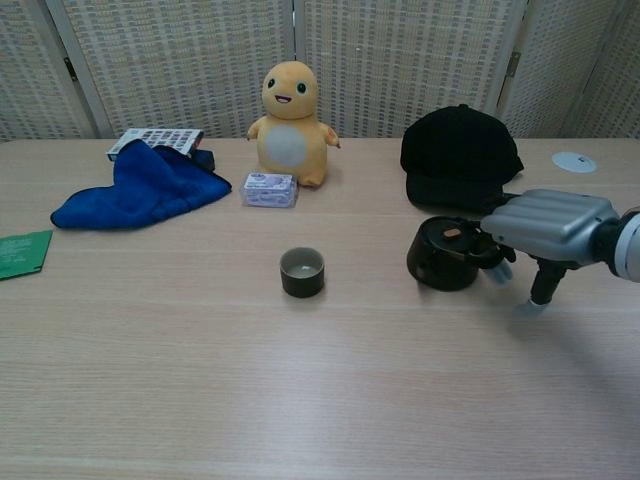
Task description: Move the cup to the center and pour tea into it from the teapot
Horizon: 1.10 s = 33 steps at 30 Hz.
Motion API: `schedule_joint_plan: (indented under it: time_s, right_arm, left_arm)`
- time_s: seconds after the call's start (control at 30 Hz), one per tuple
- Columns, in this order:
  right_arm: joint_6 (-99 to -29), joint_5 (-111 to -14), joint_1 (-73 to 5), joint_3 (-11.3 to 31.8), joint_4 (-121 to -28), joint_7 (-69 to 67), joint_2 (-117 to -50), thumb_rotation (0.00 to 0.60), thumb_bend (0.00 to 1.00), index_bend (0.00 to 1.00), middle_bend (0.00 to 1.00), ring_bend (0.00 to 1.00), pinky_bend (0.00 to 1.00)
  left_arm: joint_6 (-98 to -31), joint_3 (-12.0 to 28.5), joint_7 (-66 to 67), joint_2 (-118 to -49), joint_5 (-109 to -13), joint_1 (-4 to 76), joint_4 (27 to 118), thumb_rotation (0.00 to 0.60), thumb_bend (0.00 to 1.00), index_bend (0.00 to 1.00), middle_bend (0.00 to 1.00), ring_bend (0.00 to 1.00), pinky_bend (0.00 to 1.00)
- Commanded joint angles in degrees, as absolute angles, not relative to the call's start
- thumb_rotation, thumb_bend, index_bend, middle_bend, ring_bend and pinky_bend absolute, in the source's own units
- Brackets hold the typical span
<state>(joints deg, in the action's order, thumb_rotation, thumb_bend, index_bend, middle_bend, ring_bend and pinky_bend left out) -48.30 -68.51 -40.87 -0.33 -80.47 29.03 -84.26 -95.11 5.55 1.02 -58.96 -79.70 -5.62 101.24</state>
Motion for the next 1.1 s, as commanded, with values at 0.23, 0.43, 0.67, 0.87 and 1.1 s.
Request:
schedule_joint_plan:
  time_s: [0.23, 0.43, 0.67, 0.87, 1.1]
  right_arm:
    - [-48.20, -68.28, -40.71, 0.58, -80.11, 27.46, -84.57, 0.600, 0.00, 0.74, 0.69, 0.62, 0.00]
    - [-46.89, -67.49, -41.68, 2.26, -81.00, 25.41, -84.19, 0.600, 0.00, 0.82, 0.78, 0.75, 0.00]
    - [-45.13, -67.32, -42.91, 3.43, -81.95, 23.11, -83.41, 0.599, 0.00, 0.86, 0.80, 0.78, 0.00]
    - [-44.18, -68.35, -43.45, 3.83, -82.08, 20.22, -82.52, 0.456, 0.00, 0.90, 0.82, 0.80, 0.00]
    - [-44.66, -67.15, -43.10, 4.31, -82.88, 18.99, -81.64, 0.408, 0.00, 0.95, 0.86, 0.83, 0.00]
  left_arm:
    - [-95.30, 5.61, 0.93, -58.89, -79.67, -5.72, 101.16, 0.294, 0.10, 0.09, 0.24, 0.37, 0.28]
    - [-95.45, 5.56, 0.76, -58.94, -79.64, -5.88, 101.03, 0.294, 0.10, 0.09, 0.24, 0.37, 0.28]
    - [-95.44, 5.48, 0.63, -58.84, -79.62, -6.01, 100.96, 0.294, 0.10, 0.09, 0.24, 0.37, 0.27]
    - [-95.24, 5.42, 0.73, -58.61, -79.91, -5.87, 101.20, 0.245, 0.09, 0.09, 0.24, 0.37, 0.27]
    - [-95.12, 5.29, 0.85, -58.51, -80.17, -5.80, 101.42, 0.220, 0.07, 0.09, 0.24, 0.37, 0.26]
